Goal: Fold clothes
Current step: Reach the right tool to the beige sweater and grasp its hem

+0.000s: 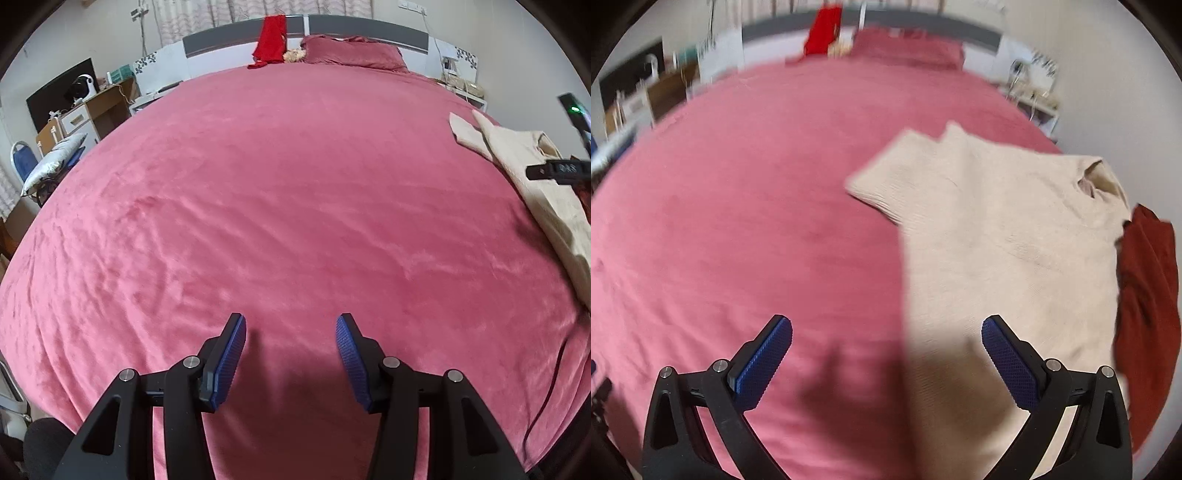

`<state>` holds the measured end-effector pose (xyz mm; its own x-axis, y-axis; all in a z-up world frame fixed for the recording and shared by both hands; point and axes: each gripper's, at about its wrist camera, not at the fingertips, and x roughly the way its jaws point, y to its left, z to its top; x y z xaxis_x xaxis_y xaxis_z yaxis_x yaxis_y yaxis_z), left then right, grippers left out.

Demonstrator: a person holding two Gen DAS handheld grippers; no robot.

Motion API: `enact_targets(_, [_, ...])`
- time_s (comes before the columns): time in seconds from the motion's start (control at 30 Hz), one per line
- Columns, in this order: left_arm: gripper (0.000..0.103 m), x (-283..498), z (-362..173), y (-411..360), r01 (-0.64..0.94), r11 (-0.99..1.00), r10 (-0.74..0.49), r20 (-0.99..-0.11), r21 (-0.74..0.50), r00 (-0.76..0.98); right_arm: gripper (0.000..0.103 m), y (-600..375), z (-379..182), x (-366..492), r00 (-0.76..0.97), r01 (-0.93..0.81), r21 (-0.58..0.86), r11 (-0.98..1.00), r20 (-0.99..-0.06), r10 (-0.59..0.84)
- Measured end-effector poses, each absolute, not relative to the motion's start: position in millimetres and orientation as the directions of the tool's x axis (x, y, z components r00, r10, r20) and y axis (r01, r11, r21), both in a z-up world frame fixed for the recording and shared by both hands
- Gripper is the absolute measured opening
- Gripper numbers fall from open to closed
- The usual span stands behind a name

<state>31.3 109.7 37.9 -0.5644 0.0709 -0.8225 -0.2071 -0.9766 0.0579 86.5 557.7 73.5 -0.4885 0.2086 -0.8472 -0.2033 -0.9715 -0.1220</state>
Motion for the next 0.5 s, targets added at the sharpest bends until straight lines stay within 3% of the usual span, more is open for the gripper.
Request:
enact_targets(0.17, [0.052,34.9,29.6,113.7,-0.221,-0.973,0.063,-0.836,0.07,-0.545,0.103,592.2,40.9,53.6,-0.4,-0.205,-0.132,-0.97,-0.893,0.206])
enact_targets(0.5, [0.052,28.8,13.7,106.2,-0.202,-0.978,0.06,-0.839,0.06,-0.541,0.103,625.5,5.9,34.7,-0.395,-0.283,-0.088,-0.955,-0.897,0.2])
